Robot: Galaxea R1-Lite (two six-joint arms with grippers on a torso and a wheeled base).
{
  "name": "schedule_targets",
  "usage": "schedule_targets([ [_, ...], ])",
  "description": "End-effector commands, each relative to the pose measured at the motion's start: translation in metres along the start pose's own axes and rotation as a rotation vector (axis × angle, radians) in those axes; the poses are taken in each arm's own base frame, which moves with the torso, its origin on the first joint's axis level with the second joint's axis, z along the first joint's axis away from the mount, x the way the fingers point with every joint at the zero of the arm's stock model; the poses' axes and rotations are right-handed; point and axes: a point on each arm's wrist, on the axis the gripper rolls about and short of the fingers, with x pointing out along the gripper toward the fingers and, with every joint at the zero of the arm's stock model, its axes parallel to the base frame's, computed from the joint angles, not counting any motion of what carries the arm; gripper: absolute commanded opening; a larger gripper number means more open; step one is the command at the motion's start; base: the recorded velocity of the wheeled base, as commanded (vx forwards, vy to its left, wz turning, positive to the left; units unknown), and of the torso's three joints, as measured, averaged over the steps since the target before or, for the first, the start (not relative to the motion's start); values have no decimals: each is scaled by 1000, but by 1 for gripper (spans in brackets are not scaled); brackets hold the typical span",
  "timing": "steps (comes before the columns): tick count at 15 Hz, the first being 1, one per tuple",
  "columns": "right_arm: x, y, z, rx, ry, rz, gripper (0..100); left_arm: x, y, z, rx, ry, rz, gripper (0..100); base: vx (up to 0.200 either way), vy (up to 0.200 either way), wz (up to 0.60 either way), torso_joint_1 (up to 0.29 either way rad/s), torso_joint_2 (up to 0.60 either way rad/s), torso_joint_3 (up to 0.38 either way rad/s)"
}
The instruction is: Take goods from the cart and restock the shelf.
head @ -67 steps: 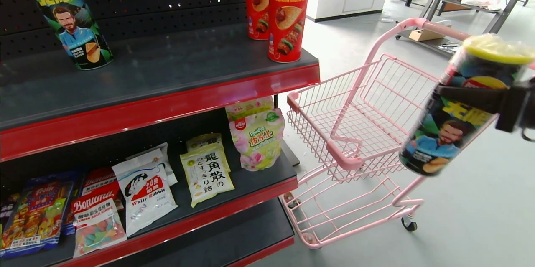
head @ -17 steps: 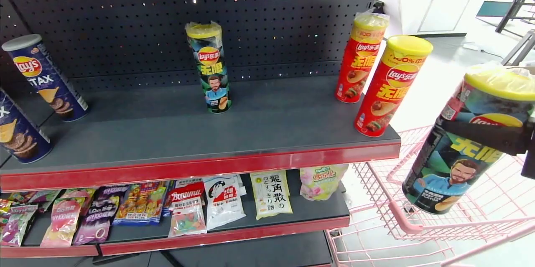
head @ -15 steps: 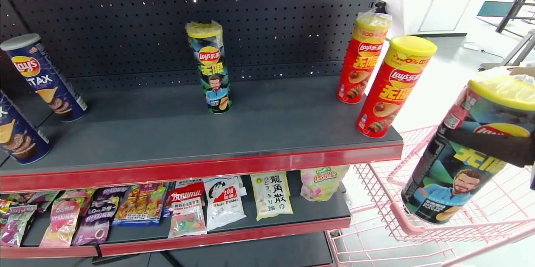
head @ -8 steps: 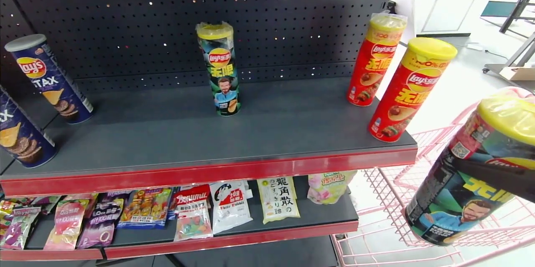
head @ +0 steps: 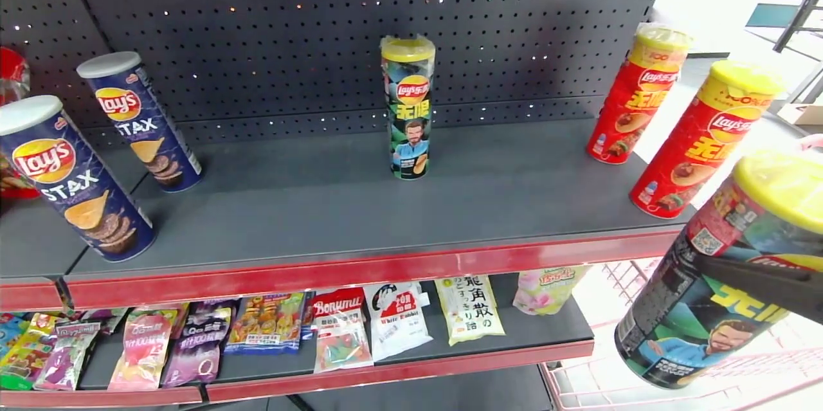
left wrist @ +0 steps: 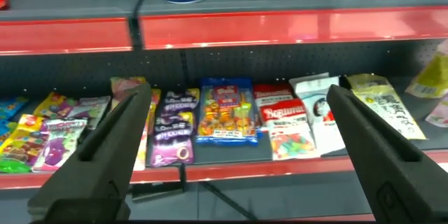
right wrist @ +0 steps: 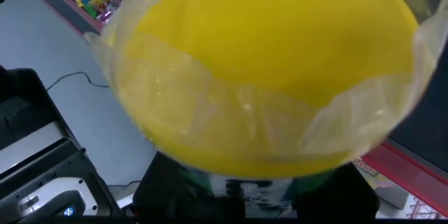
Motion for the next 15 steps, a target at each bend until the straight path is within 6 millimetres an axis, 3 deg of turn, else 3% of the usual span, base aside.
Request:
schedule_targets([
  [1,1,0,0,0,3,2,0,0,0,0,0,-1,1,100,0,0,0,0,0,0],
  [5,1,7,2,-17,-11,57,0,0,0,0,0,-1,1,100,0,0,0,0,0,0],
  [11,3,8,3,-20,-10,69,0,0,0,0,0,1,1,100,200,0,0,1,2,3],
  [15,4,8,3,-18,-7,71,0,0,0,0,0,1,1,100,0,0,0,0,0,0],
])
